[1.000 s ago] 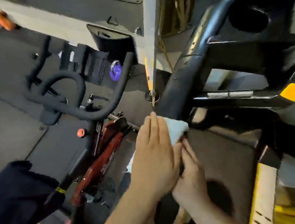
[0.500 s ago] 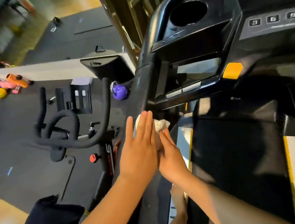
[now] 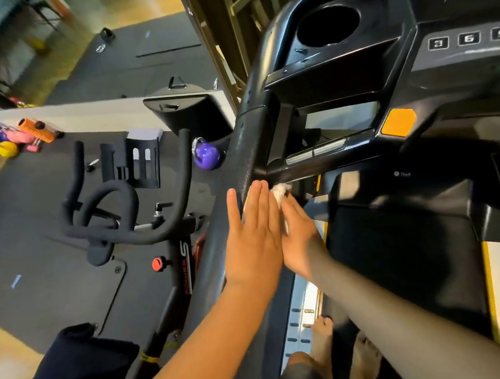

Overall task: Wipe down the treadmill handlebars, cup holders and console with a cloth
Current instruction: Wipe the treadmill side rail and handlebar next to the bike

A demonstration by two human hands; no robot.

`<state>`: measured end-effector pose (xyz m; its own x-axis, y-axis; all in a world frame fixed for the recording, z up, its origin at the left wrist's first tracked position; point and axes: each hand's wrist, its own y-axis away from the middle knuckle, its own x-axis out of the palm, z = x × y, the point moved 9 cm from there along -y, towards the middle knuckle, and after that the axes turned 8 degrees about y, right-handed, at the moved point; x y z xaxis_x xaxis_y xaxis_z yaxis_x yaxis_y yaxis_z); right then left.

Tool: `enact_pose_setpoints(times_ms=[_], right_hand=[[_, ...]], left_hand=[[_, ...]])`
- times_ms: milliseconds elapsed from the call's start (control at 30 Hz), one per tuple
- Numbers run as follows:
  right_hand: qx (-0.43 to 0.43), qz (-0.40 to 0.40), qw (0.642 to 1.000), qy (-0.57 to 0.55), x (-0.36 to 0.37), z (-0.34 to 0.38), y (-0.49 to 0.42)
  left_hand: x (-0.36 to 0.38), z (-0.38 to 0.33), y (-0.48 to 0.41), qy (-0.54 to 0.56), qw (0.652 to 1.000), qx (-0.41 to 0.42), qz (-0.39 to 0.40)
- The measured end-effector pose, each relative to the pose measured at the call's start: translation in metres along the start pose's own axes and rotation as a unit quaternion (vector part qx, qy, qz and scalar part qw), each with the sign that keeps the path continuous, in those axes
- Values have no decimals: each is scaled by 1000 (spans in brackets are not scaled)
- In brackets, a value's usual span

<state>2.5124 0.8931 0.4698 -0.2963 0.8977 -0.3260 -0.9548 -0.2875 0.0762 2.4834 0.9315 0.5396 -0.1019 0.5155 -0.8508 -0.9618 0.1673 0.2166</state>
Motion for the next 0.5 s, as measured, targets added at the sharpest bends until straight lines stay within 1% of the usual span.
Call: enact_pose_setpoints(times_ms=[33,67,100,133,167,200,233,300,367,433,500], right_hand=[[8,1,1000,-16,4,3,7],[-11,-3,999,36,5,7,14],[-37,3,992,122,2,16,20],[-45,-2,986,163,0,16,18],[-13,-9,988,153,-4,11,12],[4,-12,986,165,-9,12,6],[12,-7,989,150,-11,14,2],[2,-34,994,106,-13,31,4],[-7,-50,995,87,-7,48,14],[-14,-92,989,116,-10,58,15],[-50,-119,976,174,-21,75,5]], left_hand=[[1,0,5,15,1000,6,-9],[3,2,9,34,999,18,-19],[3,6,13,67,997,34,-36],[3,11,16,107,991,54,-54],[2,16,16,144,984,78,-73],[-1,20,16,171,976,98,-90],[-2,24,15,197,970,103,-98],[0,36,18,285,952,58,-96],[7,52,27,369,923,-9,-112],[15,59,33,417,900,-26,-126],[23,69,28,438,890,-44,-121]])
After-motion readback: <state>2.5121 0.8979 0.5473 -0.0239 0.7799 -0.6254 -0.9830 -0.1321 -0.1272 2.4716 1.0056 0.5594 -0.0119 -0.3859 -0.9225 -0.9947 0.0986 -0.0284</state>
